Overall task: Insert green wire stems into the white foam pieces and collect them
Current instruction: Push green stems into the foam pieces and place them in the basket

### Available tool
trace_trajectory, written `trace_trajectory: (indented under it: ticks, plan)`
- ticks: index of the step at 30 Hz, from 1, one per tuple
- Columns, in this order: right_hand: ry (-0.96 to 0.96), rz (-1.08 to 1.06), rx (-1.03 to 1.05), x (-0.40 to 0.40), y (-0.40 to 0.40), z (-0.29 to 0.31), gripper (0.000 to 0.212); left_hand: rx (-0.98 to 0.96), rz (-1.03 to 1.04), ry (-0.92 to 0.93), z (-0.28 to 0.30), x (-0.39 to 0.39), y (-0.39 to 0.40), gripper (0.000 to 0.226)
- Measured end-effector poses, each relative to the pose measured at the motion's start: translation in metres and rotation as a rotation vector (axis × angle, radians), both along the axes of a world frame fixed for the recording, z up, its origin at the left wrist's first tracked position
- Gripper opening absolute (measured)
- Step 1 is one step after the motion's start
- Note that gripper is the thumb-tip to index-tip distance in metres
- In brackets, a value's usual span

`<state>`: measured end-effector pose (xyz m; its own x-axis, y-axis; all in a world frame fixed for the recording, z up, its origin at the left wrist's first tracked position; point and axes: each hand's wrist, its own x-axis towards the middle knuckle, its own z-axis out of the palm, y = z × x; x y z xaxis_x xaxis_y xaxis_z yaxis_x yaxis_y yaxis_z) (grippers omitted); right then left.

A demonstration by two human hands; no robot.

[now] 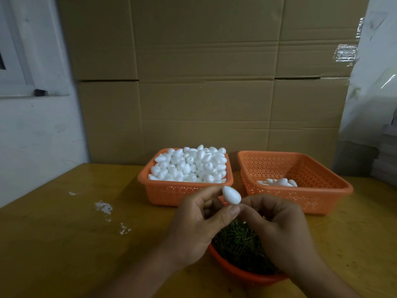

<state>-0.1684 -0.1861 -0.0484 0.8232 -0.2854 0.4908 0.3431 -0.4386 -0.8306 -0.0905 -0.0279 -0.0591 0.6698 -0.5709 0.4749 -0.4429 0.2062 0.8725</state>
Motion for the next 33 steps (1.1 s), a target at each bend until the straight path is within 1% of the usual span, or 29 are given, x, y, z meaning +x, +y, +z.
trace_trajectory:
  ticks: [2,3,7,10,14,16,19,21,26,30,33]
  plan:
    - [-0.003,-0.031,0.047,0.004,-0.006,0.005,0.009,0.032,0.009,-0.003,-0.002,0.0,0.0,0.037]
    - [-0.004,-0.059,0.064,0.007,-0.01,0.008,0.009,0.047,0.026,-0.013,-0.004,0.0,0.0,0.036]
    - [0.043,-0.213,0.089,0.027,-0.039,0.018,0.008,0.098,0.104,-0.061,-0.009,0.001,-0.001,0.019]
    - [0.107,-0.364,0.026,0.048,-0.069,0.023,0.008,0.139,0.107,-0.113,-0.012,0.001,-0.001,0.01]
    - [0.231,-0.554,-0.186,0.071,-0.108,0.029,0.007,0.176,0.125,-0.164,-0.015,0.001,-0.001,0.014]
    - [0.339,-0.642,-0.292,0.08,-0.124,0.031,0.017,0.209,0.148,-0.208,-0.017,0.001,-0.002,0.018]
    - [0.558,-0.744,-0.375,0.092,-0.14,0.034,0.044,0.213,0.156,-0.245,-0.015,-0.002,-0.001,0.028]
    - [0.656,-0.748,-0.413,0.099,-0.15,0.034,0.05,0.201,0.169,-0.247,-0.013,-0.003,-0.001,0.034]
    - [0.808,-0.631,-0.507,0.106,-0.163,0.037,0.045,0.19,0.188,-0.273,-0.009,-0.004,0.001,0.044]
    - [0.815,-0.546,-0.629,0.107,-0.166,0.034,0.033,0.195,0.195,-0.28,-0.009,-0.004,0.001,0.041]
    - [0.749,-0.587,-0.647,0.098,-0.159,0.033,0.031,0.203,0.211,-0.299,-0.009,-0.005,0.001,0.034]
